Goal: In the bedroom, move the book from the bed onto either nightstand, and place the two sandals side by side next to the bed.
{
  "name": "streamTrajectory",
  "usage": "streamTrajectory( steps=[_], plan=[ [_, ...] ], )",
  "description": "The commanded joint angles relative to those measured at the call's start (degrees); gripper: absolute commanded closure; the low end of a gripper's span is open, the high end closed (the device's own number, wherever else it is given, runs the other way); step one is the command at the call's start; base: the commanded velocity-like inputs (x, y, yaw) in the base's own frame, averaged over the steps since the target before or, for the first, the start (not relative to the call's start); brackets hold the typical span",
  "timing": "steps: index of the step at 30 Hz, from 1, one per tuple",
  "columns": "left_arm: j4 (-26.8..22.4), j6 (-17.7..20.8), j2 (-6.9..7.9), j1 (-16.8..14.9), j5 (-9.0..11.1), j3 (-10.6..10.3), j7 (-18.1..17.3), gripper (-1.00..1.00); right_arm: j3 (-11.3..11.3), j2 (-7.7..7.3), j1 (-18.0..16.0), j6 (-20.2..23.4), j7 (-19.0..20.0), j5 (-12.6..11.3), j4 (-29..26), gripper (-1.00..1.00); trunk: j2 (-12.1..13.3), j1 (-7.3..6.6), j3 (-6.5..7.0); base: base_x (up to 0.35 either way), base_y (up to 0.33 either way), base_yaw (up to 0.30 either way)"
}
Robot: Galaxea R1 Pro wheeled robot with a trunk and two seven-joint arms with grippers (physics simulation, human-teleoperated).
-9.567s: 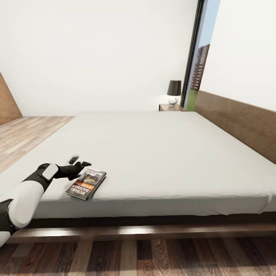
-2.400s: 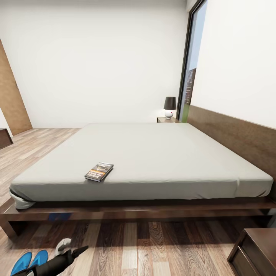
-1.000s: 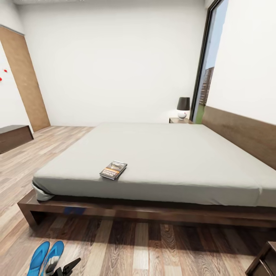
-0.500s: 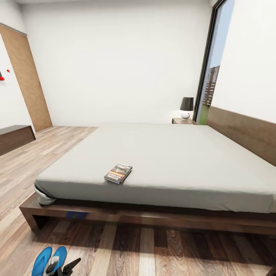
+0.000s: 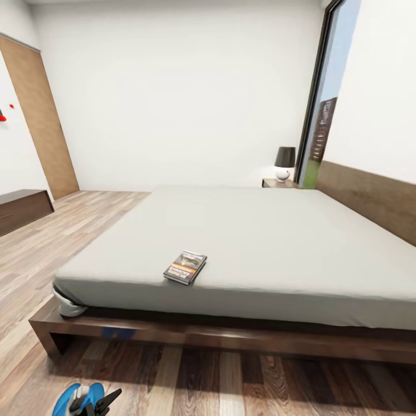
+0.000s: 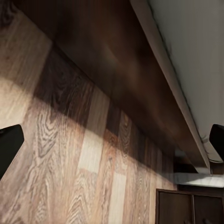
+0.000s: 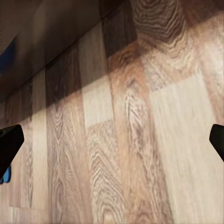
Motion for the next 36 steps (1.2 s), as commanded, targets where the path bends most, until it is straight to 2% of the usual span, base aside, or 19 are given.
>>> streamTrajectory(
  steps=[1, 36],
  plan=[
    [0.0, 0.6, 0.0, 0.0, -0.1, 0.3, -0.2, -1.0, 0.5, 0.03, -0.1, -0.5, 0.2, -0.2, 0.2, -1.0, 0.0, -0.01, -0.06, 0.051, 0.126, 0.0],
    [0.0, 0.9, 0.25, 0.0, -0.1, 0.3, -0.3, -1.0, 0.8, 0.03, -0.1, 0.1, -0.1, 0.1, 0.2, -1.0, 0.0, -0.01, -0.06, 0.006, 0.15, 0.0]
  ],
)
